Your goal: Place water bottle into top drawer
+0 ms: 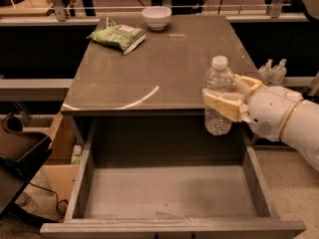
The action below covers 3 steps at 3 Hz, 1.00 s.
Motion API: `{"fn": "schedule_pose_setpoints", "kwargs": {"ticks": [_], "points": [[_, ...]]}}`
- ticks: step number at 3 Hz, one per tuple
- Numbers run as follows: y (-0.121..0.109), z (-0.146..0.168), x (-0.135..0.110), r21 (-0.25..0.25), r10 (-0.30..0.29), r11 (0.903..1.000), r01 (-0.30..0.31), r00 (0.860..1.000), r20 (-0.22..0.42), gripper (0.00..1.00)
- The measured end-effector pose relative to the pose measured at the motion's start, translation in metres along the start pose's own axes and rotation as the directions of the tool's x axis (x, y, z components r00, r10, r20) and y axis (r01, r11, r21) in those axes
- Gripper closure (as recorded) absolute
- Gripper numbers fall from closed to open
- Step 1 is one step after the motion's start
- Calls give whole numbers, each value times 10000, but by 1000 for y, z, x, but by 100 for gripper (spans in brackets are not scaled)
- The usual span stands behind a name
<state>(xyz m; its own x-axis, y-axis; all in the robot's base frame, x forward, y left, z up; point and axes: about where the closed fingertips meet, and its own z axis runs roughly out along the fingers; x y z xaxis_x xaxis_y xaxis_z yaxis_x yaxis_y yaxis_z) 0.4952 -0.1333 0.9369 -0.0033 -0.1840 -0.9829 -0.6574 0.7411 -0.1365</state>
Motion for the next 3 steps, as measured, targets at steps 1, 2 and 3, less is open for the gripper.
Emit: {"fn": "schedule_pose_setpoints", "kwargs": {"ticks": [1,2,3], "points": [[2,21,32,-1018,361,9940,-407,9983,-464,100],[11,33,54,-2081,692,9750,-781,9964,-496,100],[20,23,66,-3013,998,9481,-1012,9948,-201,100]]}}
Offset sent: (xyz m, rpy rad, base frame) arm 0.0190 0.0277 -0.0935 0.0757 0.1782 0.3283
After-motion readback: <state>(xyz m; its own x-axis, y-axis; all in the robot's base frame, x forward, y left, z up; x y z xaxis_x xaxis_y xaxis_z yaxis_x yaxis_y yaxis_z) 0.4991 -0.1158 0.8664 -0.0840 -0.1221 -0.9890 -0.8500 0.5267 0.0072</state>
